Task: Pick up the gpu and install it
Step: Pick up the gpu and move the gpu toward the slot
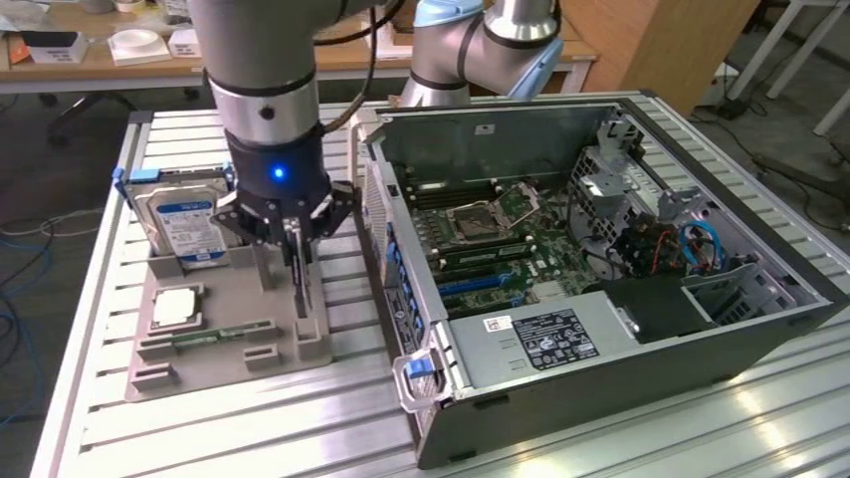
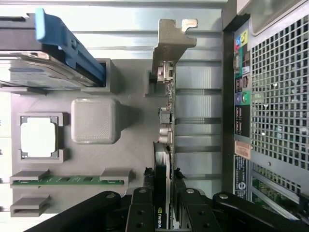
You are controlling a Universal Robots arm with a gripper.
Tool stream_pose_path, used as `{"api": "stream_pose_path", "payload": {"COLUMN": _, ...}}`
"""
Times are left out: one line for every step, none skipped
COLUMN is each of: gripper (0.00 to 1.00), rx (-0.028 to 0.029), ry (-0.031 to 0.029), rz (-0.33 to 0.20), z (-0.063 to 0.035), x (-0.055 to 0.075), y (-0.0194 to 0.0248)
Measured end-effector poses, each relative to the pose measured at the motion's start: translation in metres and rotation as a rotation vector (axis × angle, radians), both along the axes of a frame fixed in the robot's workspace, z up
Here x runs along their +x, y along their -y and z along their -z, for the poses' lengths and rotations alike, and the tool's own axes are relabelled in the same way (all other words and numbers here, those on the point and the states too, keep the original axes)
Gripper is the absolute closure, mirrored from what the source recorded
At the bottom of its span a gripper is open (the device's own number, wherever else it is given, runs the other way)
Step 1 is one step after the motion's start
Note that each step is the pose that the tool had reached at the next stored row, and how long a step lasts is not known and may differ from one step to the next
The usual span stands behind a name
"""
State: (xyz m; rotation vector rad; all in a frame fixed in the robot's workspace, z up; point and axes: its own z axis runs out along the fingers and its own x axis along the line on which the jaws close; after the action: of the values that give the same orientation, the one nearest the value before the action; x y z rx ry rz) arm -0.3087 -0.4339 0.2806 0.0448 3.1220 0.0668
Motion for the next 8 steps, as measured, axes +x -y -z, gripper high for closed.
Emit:
{"api": "stream_pose_path", "payload": {"gripper": 0.74, "rx": 0.0000, "ry": 0.0001, "rz": 0.000, "z": -0.0045, "x": 0.000, "y": 0.0000}}
{"api": "stream_pose_path", "payload": {"gripper": 0.74, "rx": 0.0000, "ry": 0.0000, "rz": 0.000, "z": -0.0090, "x": 0.000, "y": 0.0000}}
{"api": "stream_pose_path", "payload": {"gripper": 0.74, "rx": 0.0000, "ry": 0.0001, "rz": 0.000, "z": -0.0135, "x": 0.000, "y": 0.0000}}
{"api": "stream_pose_path", "payload": {"gripper": 0.74, "rx": -0.0001, "ry": 0.0000, "rz": 0.000, "z": -0.0180, "x": 0.000, "y": 0.0000}}
{"api": "stream_pose_path", "payload": {"gripper": 0.74, "rx": 0.0000, "ry": 0.0000, "rz": 0.000, "z": -0.0225, "x": 0.000, "y": 0.0000}}
{"api": "stream_pose_path", "payload": {"gripper": 0.74, "rx": 0.0001, "ry": 0.0001, "rz": 0.000, "z": -0.0274, "x": 0.000, "y": 0.0000}}
{"api": "stream_pose_path", "payload": {"gripper": 0.74, "rx": 0.0000, "ry": 0.0001, "rz": 0.000, "z": -0.0319, "x": 0.000, "y": 0.0000}}
{"api": "stream_pose_path", "payload": {"gripper": 0.74, "rx": 0.0001, "ry": 0.0000, "rz": 0.000, "z": -0.0364, "x": 0.000, "y": 0.0000}}
